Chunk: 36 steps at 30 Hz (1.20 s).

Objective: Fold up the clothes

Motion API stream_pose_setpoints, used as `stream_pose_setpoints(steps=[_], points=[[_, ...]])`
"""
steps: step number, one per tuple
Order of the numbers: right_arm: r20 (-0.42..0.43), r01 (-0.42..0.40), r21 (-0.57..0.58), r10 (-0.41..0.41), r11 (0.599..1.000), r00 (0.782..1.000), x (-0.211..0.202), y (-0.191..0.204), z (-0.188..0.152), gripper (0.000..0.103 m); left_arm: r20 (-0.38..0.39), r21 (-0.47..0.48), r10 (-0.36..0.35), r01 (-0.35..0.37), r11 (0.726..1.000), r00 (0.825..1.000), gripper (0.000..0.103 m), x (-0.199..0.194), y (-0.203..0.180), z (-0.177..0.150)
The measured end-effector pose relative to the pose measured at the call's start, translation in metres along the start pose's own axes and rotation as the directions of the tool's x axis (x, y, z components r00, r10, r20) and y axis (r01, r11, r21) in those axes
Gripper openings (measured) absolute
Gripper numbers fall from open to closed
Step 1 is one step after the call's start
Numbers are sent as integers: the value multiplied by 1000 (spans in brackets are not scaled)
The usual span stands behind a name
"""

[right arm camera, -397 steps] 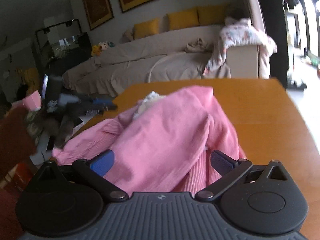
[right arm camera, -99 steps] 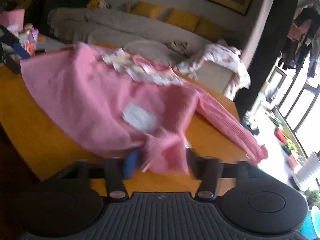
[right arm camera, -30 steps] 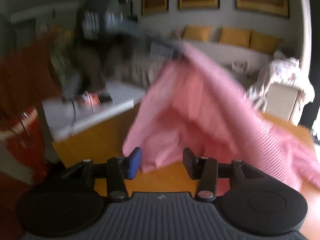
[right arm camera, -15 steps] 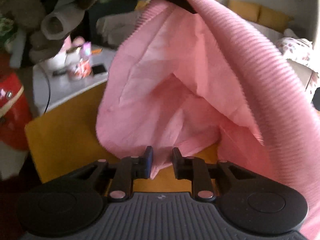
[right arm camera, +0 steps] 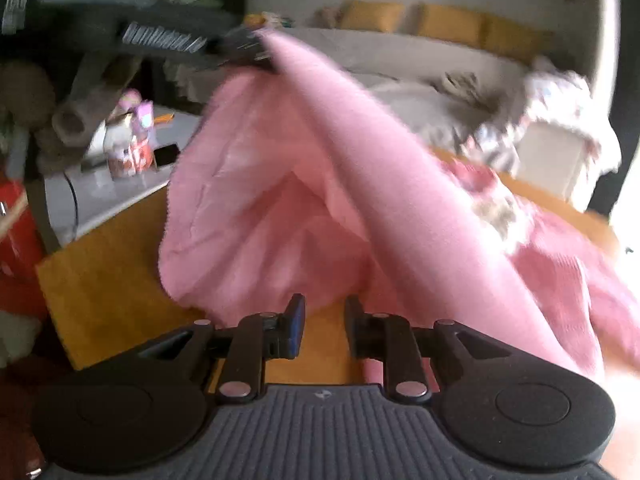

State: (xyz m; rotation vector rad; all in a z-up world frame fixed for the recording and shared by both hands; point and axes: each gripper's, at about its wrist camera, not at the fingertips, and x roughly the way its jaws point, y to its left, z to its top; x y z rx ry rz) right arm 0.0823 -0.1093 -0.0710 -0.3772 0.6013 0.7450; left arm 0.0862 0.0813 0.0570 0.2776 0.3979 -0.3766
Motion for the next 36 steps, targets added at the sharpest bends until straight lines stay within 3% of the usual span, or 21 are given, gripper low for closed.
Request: stream_pose_setpoints(steps=[3, 6, 8, 11, 13, 17, 24, 28, 31, 36], points=[[-23, -27, -79, 25, 997, 999, 27, 21, 8, 20, -2, -6, 6, -6, 1000, 1000, 16, 0, 1, 0], [-52, -82, -94, 77, 992, 996, 25, 20, 9, 20, -4, -14, 7, -8, 1000, 1000, 16, -1, 3, -1], [-86, -126, -40, 123, 991, 989, 17, 6, 8, 20, -5, -19, 3, -3, 1000, 1000, 17, -1, 4, -1], [-134, -129, 31, 132, 991, 982, 5, -20, -3, 22, -6, -26, -5, 5, 1000, 1000, 17, -1, 6, -3], [-155, -55, 28, 58, 998, 986, -5, -30, -10, 22, -6, -31, -13, 13, 999, 1000, 19, 0, 6, -3], [-114, 45, -34, -49, 998, 992, -26, -23, -19, 22, -8, -28, -21, 21, 999, 1000, 20, 2, 3, -3], [-14, 21, -204, -24, 979, 1000, -11, 24, -8, 22, -4, -27, -25, 24, 999, 1000, 20, 2, -1, 1], [-36, -21, -258, 12, 966, 999, 4, 39, -9, 21, -7, -32, -17, 17, 999, 1000, 22, 0, 0, 1], [-64, -37, -222, 23, 974, 998, -1, 28, -11, 21, -6, -40, -16, 16, 999, 1000, 22, -1, 0, 0], [-103, 37, -167, -55, 985, 993, -24, 8, -29, 21, 8, -48, -27, 27, 998, 1000, 22, 0, -2, 0]])
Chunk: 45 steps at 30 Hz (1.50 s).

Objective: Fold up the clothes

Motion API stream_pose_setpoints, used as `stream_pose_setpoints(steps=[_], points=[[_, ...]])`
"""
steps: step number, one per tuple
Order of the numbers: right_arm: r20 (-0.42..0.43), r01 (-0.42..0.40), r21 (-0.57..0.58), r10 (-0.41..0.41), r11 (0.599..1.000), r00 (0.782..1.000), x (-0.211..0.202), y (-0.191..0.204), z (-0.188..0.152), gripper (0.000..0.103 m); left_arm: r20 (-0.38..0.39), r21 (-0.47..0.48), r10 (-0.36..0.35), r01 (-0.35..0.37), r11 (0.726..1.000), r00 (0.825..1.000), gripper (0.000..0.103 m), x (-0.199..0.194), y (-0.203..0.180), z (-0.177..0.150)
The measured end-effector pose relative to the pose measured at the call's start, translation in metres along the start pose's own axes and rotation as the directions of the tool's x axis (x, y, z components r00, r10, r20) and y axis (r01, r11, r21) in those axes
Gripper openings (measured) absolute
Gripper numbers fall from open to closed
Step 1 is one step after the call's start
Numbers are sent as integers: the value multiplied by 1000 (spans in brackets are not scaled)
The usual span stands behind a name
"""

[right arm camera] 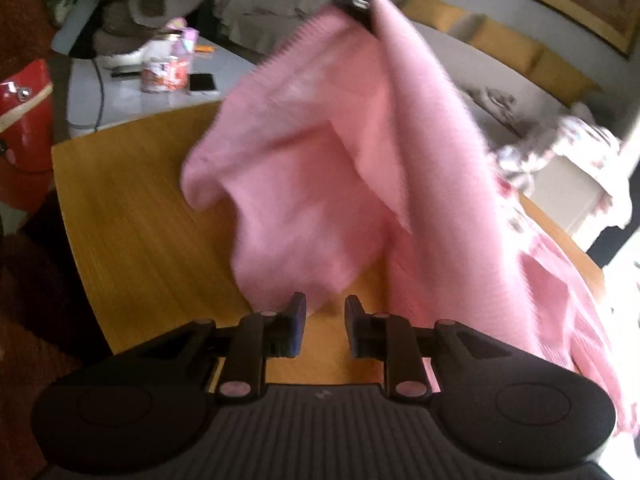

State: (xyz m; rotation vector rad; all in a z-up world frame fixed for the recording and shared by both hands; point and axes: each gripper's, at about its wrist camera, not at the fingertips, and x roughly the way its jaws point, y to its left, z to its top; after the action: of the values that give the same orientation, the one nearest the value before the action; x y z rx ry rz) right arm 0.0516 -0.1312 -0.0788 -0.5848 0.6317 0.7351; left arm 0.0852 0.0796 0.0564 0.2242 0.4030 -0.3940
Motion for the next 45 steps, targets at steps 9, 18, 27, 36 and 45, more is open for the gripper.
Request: stream_pose_setpoints(steps=[9, 18, 27, 36, 45], points=[[133, -110, 367, 65, 924, 989, -8, -42, -1, 27, 25, 18, -15, 14, 1000, 1000, 21, 2, -12, 6], [103, 171, 468, -245, 867, 964, -36, -76, -21, 34, 21, 9, -4, 4, 1000, 1000, 21, 4, -10, 4], [175, -170, 687, 66, 707, 982, -13, -74, -51, 35, 18, 7, -17, 17, 1000, 1000, 21, 6, -13, 5], [210, -287, 234, 239, 929, 948, -19, -8, 1, 37, 12, 0, -2, 2, 1000, 1000, 21, 2, -7, 4], [165, -87, 176, 58, 981, 985, -4, 5, 19, 30, 15, -8, -13, 13, 1000, 1000, 21, 2, -7, 1]])
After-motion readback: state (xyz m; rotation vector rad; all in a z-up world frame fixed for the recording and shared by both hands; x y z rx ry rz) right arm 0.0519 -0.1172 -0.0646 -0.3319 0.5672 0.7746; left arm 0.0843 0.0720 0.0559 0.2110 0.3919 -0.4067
